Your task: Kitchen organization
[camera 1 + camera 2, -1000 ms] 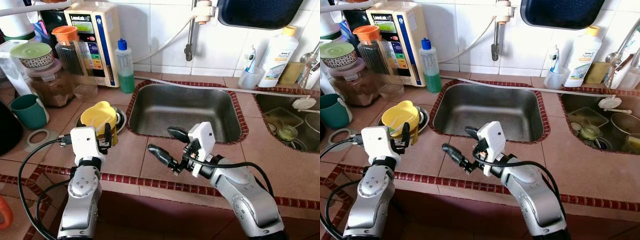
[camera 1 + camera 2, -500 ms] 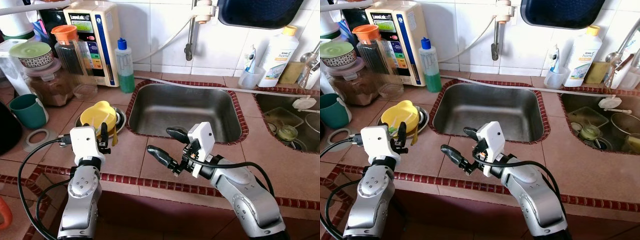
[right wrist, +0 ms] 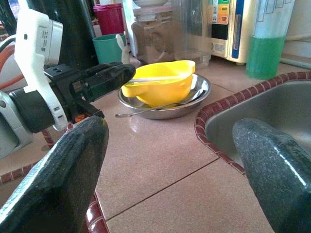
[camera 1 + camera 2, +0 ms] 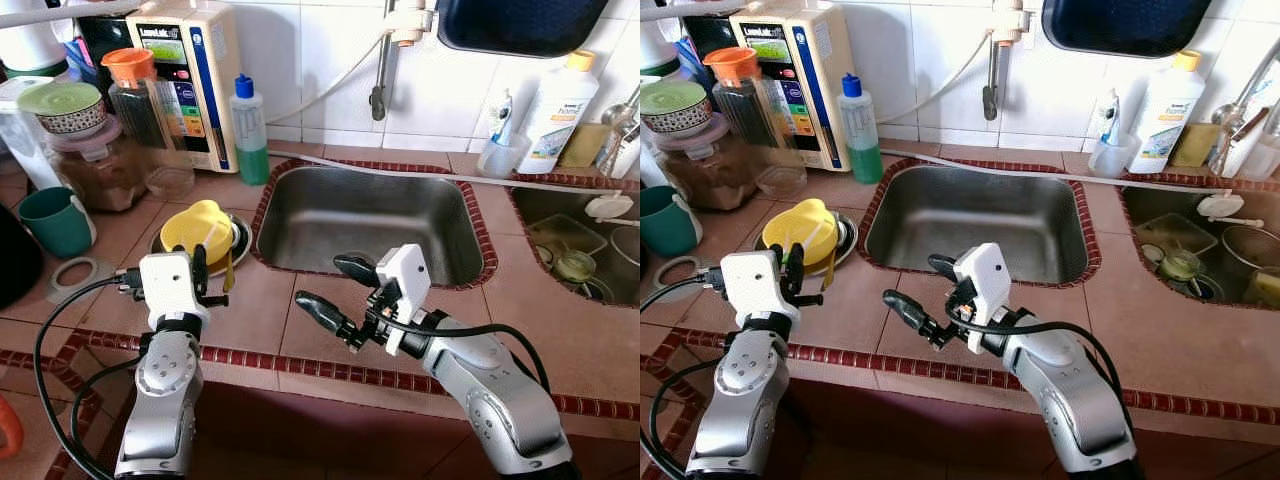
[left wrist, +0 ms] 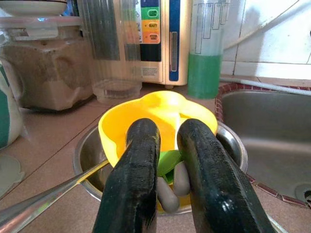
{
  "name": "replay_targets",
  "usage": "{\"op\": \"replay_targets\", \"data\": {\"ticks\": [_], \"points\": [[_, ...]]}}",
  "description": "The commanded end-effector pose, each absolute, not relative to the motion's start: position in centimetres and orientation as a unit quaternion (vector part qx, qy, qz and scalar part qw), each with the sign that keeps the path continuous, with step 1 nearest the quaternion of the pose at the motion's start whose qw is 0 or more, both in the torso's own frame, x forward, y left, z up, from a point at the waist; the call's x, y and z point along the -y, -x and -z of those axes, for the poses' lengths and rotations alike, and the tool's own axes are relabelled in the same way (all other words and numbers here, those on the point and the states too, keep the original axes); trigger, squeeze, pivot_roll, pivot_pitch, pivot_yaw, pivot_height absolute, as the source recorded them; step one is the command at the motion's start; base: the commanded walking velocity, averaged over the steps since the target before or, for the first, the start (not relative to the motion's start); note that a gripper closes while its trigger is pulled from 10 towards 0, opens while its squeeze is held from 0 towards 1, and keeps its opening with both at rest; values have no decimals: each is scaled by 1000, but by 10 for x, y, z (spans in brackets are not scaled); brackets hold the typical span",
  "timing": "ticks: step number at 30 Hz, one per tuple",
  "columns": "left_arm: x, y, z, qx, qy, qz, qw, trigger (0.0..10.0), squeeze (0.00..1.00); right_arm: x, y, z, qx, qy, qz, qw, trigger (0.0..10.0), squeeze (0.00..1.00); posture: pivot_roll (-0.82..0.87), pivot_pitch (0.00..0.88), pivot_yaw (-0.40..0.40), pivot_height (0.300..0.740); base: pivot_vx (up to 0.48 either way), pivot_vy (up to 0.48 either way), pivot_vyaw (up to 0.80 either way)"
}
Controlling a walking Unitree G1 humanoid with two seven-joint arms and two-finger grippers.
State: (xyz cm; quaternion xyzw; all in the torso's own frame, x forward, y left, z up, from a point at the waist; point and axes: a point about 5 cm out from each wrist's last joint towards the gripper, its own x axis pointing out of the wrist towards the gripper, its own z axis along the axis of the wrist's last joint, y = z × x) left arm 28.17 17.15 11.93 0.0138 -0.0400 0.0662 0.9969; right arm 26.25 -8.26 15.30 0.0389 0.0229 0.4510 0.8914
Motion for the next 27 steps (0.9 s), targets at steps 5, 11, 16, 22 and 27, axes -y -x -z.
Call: {"op": "replay_targets", "data": {"ticks": [5,11,16,22,27], "points": [[-172,-283,-123,51,-31,-71,996,0,0,82,-262,-156,-18,-32,-453,891,10000,0,-23,0,19,740,0,0,0],[-171,-283,-127,64,-48,-72,994,4353,0,82,-262,-156,-18,-32,-452,891,10000,0,-24,0,19,740,0,0,0],[-171,-283,-130,71,-56,-75,993,5804,0,82,-262,-156,-18,-33,-451,892,10000,0,-23,0,19,740,0,0,0],[-172,-283,-132,78,-59,-77,992,4353,0,81,-262,-155,-19,-34,-451,892,10000,0,-22,0,18,740,0,0,0],[-169,-284,-136,92,-65,-71,991,3451,0,81,-262,-155,-19,-35,-451,892,10000,0,-22,0,18,740,0,0,0]]}}
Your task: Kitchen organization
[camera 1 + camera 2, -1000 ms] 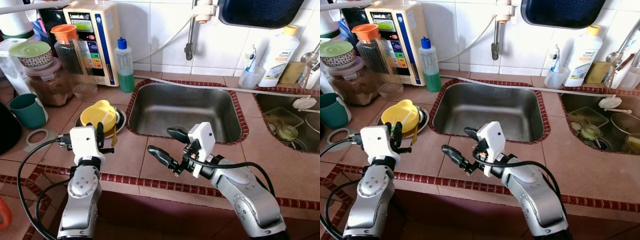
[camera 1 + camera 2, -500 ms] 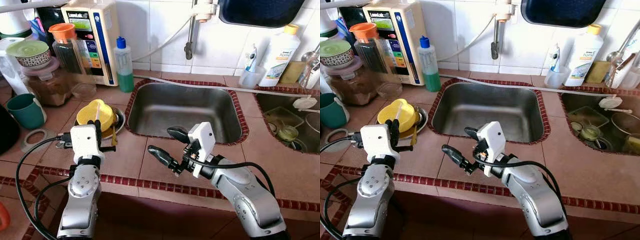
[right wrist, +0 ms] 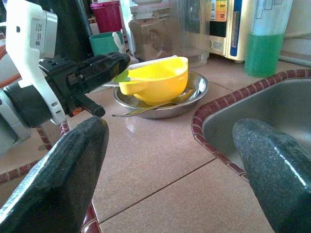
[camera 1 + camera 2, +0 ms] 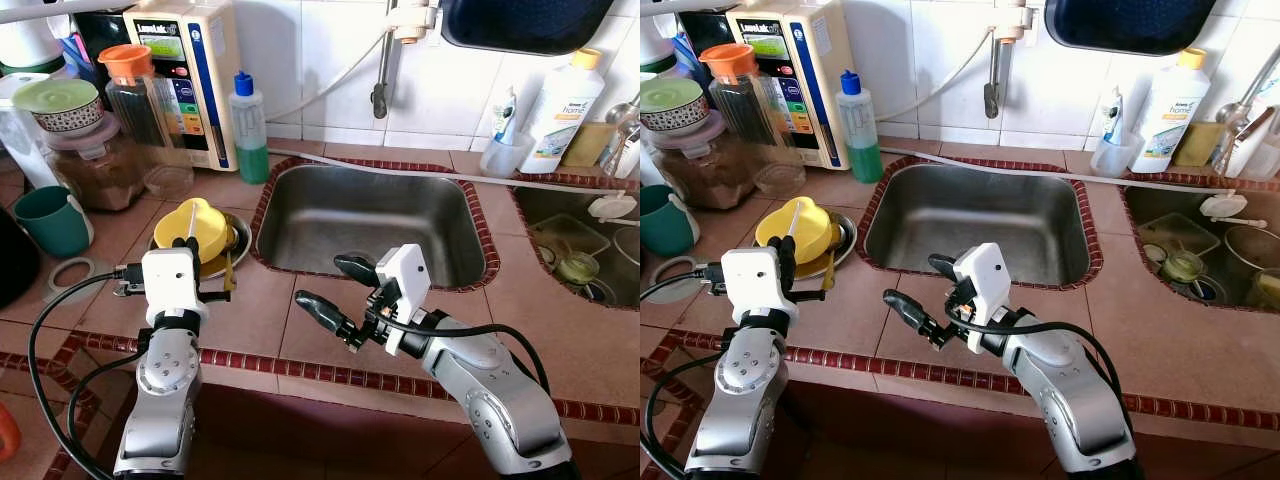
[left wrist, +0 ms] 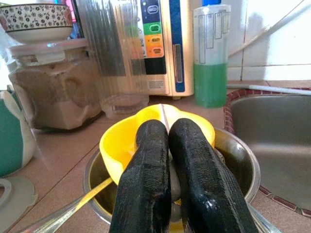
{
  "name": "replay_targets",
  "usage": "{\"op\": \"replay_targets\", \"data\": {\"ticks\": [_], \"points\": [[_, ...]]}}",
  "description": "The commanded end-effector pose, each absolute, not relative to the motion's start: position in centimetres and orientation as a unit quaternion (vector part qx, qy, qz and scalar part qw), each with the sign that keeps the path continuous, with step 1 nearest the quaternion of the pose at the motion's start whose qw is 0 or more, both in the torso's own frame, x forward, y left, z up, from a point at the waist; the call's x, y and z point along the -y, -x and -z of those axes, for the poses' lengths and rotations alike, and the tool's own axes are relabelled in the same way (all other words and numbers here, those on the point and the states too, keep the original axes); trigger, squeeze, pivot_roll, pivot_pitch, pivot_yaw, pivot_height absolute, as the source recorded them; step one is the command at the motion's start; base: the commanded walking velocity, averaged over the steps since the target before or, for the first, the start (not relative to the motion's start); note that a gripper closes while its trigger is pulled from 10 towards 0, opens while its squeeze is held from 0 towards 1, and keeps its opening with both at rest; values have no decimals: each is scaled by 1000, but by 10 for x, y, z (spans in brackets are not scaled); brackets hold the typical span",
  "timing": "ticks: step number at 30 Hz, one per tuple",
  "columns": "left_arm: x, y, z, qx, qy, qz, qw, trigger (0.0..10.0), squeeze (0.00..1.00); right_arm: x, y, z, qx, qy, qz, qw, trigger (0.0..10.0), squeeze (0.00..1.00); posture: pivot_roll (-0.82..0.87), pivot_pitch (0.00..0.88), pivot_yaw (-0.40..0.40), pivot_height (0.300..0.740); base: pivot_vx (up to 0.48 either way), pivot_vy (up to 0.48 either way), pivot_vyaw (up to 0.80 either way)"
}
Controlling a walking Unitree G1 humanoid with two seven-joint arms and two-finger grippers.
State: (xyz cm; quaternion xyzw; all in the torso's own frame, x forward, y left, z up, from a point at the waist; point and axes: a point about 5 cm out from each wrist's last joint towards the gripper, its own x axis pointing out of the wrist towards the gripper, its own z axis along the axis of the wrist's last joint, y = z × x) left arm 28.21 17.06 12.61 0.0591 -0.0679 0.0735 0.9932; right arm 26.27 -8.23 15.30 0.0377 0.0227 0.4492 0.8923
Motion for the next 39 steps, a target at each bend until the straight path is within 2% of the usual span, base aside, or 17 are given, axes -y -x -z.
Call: {"op": "replay_targets", "data": {"ticks": [1,2,8,9,10,15,16,17,18,21,22,25,26,29,33,39], "points": [[-169,-284,-136,92,-65,-71,991,3451,0,81,-262,-155,-19,-35,-451,892,10000,0,-22,0,18,740,0,0,0],[-168,-284,-138,97,-72,-66,990,0,0,81,-262,-155,-19,-34,-450,892,10000,0,-22,0,19,740,0,0,0],[-163,-284,-149,128,-93,-55,986,0,0,82,-262,-155,-19,-35,-449,892,10000,0,-22,0,19,740,0,0,0],[-163,-284,-150,131,-97,-57,985,353,0,82,-262,-155,-19,-35,-449,892,10000,0,-22,0,19,740,0,0,0],[-163,-284,-153,138,-104,-58,983,2667,0,82,-262,-155,-20,-35,-449,892,10000,0,-21,0,17,740,0,0,0],[-158,-284,-162,166,-127,-43,977,3216,0,82,-262,-155,-20,-37,-449,893,10000,0,-22,0,17,740,0,0,0],[-154,-285,-168,179,-136,-35,974,4431,0,82,-263,-154,-21,-39,-446,894,10000,0,-20,0,16,740,0,0,0],[-150,-285,-173,192,-145,-25,970,4902,0,83,-264,-154,-21,-41,-443,896,10000,0,-19,0,15,740,0,0,0],[-144,-286,-180,209,-153,-9,966,7176,0,86,-267,-155,-21,-49,-433,900,10000,0,-17,0,14,740,0,0,0],[-139,-286,-185,221,-159,3,962,7176,0,89,-271,-155,-21,-57,-423,904,10000,0,-16,0,14,740,0,0,0],[-126,-288,-195,252,-182,44,949,10000,0,104,-289,-163,-15,-101,-370,923,10000,0,-11,0,14,740,0,0,0],[-120,-290,-197,264,-193,60,943,10000,0,115,-302,-169,-11,-131,-334,933,10000,0,-12,0,14,740,0,0,0],[-114,-291,-198,273,-202,81,937,10000,0,125,-312,-174,-9,-165,-307,937,10000,0,-12,0,15,740,0,0,0],[-104,-290,-199,288,-221,114,925,10000,0,136,-321,-181,-8,-205,-281,938,10000,0,-13,0,18,740,0,0,0],[-94,-283,-197,307,-248,158,905,10000,0,151,-333,-198,7,-266,-252,930,10000,0,-23,0,25,740,0,0,0],[-84,-278,-186,306,-259,191,896,10000,0,154,-339,-208,-5,-330,-233,915,10000,0,-25,0,23,740,0,0,0]]}}
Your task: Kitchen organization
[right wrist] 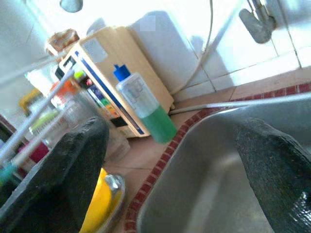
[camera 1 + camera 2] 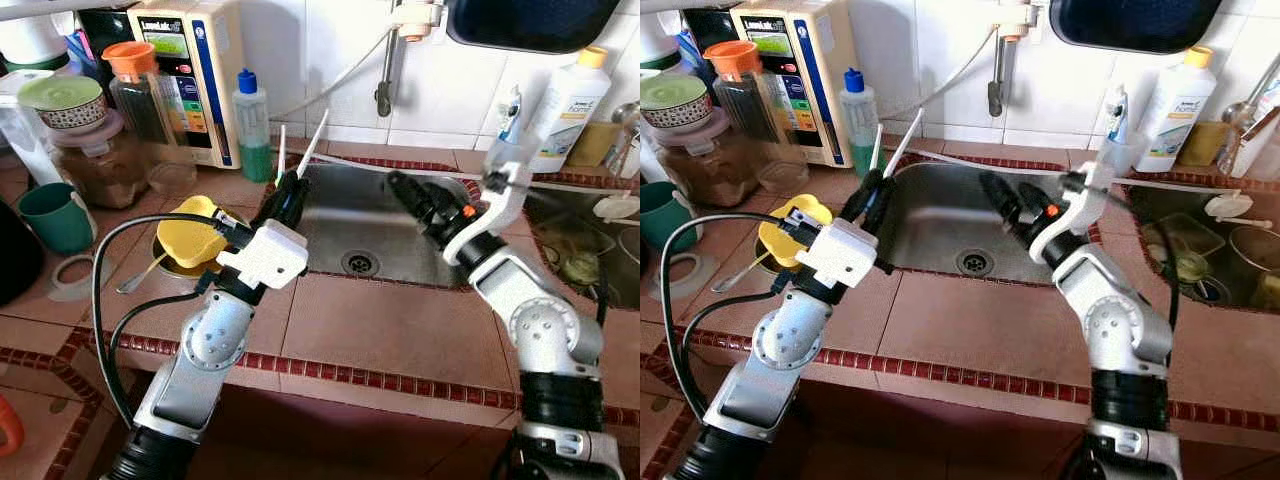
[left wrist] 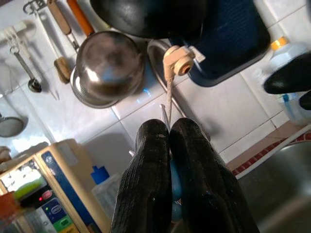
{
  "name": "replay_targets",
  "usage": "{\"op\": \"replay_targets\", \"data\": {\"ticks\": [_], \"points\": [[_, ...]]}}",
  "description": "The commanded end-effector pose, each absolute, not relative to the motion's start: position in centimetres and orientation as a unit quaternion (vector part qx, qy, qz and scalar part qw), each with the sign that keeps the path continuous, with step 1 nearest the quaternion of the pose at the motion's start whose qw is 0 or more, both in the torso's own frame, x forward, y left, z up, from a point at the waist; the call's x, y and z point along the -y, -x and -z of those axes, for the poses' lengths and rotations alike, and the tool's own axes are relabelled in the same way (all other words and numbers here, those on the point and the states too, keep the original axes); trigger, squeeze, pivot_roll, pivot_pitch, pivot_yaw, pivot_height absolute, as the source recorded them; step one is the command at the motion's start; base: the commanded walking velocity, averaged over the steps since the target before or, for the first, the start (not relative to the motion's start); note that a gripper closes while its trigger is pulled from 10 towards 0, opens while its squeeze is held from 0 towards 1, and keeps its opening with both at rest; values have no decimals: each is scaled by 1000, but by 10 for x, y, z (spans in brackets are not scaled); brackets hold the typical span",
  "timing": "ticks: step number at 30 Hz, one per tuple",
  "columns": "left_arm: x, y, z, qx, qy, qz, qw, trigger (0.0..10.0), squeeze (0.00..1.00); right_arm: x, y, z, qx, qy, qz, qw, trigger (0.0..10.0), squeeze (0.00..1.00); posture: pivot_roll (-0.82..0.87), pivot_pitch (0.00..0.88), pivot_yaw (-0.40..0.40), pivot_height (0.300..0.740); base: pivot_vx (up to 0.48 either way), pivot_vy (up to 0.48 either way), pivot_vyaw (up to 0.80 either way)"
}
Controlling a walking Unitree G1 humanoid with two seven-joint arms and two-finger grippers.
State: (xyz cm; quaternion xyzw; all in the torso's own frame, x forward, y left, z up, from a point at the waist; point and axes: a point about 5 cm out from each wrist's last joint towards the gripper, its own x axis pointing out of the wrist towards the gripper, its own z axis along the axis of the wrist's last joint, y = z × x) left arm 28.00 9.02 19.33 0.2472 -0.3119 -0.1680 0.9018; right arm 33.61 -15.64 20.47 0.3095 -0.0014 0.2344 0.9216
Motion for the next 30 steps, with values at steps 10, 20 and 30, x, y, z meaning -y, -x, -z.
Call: {"op": "replay_targets", "data": {"ticks": [10,20,30], "points": [[-79,-276,-174,293,-268,215,892,10000,0,137,-330,-213,-16,-410,-268,872,10000,0,-21,26,19,740,0,0,0],[-68,-271,-175,305,-276,234,881,10000,0,112,-316,-221,-41,-419,-365,831,10000,0,-19,38,9,740,0,0,0],[-59,-268,-175,317,-281,251,870,10000,0,92,-315,-219,-66,-431,-382,815,10000,0,-19,26,8,740,0,0,0]]}}
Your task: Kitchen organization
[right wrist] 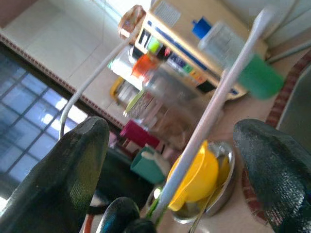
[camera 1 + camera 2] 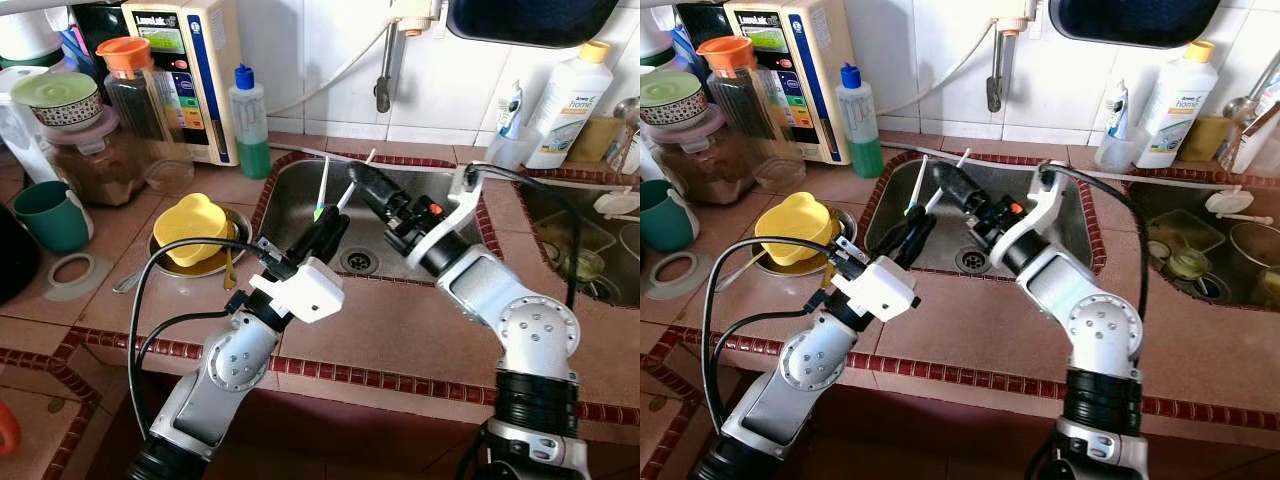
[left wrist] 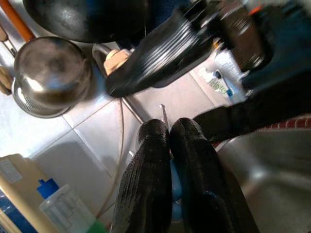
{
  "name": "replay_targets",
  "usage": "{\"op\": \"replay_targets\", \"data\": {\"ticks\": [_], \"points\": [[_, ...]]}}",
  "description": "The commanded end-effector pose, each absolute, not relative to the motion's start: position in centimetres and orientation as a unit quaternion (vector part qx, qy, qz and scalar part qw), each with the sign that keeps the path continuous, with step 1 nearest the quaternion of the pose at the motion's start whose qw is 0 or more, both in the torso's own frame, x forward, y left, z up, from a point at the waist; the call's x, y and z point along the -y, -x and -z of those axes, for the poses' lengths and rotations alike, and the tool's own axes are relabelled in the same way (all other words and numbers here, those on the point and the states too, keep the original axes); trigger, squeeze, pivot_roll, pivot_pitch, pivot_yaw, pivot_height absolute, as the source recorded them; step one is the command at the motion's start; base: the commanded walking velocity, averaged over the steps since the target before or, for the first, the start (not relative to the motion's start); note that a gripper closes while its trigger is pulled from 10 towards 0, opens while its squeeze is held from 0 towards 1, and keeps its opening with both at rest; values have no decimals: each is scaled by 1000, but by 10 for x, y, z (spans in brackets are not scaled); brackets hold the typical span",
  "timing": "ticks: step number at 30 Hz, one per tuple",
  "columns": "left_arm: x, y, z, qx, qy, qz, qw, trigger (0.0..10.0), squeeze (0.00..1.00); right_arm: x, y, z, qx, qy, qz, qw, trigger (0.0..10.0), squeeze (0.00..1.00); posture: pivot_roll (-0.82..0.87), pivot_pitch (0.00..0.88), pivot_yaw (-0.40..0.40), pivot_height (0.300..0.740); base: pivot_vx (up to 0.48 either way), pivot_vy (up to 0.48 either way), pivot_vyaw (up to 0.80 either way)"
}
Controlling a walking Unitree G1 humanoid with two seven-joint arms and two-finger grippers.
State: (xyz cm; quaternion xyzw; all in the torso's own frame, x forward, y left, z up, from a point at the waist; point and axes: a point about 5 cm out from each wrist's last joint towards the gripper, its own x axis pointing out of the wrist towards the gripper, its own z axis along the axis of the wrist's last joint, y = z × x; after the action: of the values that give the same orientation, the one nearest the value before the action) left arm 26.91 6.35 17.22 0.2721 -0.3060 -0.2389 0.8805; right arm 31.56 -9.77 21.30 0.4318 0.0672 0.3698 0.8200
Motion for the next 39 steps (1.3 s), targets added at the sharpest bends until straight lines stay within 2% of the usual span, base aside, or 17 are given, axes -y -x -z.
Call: {"op": "replay_targets", "data": {"ticks": [1,4,5,6,7,21,39], "points": [[-58,-268,-175,321,-284,254,867,10000,0,90,-316,-217,-69,-432,-380,815,10000,0,-19,25,7,740,0,0,0],[-55,-266,-176,329,-291,261,859,10000,0,86,-317,-214,-77,-441,-370,814,10000,0,-17,22,7,740,0,0,0],[-55,-266,-176,329,-290,261,860,10000,0,86,-317,-214,-78,-444,-369,813,6235,0,-16,20,7,740,0,0,0],[-55,-266,-176,329,-290,261,860,10000,0,86,-318,-214,-78,-446,-368,812,6235,0,-16,20,7,740,0,0,0],[-54,-266,-176,329,-289,260,861,10000,0,86,-318,-213,-77,-449,-363,813,0,0,-15,19,6,740,0,0,0],[-58,-263,-175,327,-294,257,861,10000,0,103,-330,-211,-62,-439,-313,840,0,0,-13,21,9,740,0,0,0],[-55,-260,-175,328,-291,268,858,10000,0,104,-337,-204,-71,-448,-298,840,0,0,-11,26,12,740,0,0,0]]}}
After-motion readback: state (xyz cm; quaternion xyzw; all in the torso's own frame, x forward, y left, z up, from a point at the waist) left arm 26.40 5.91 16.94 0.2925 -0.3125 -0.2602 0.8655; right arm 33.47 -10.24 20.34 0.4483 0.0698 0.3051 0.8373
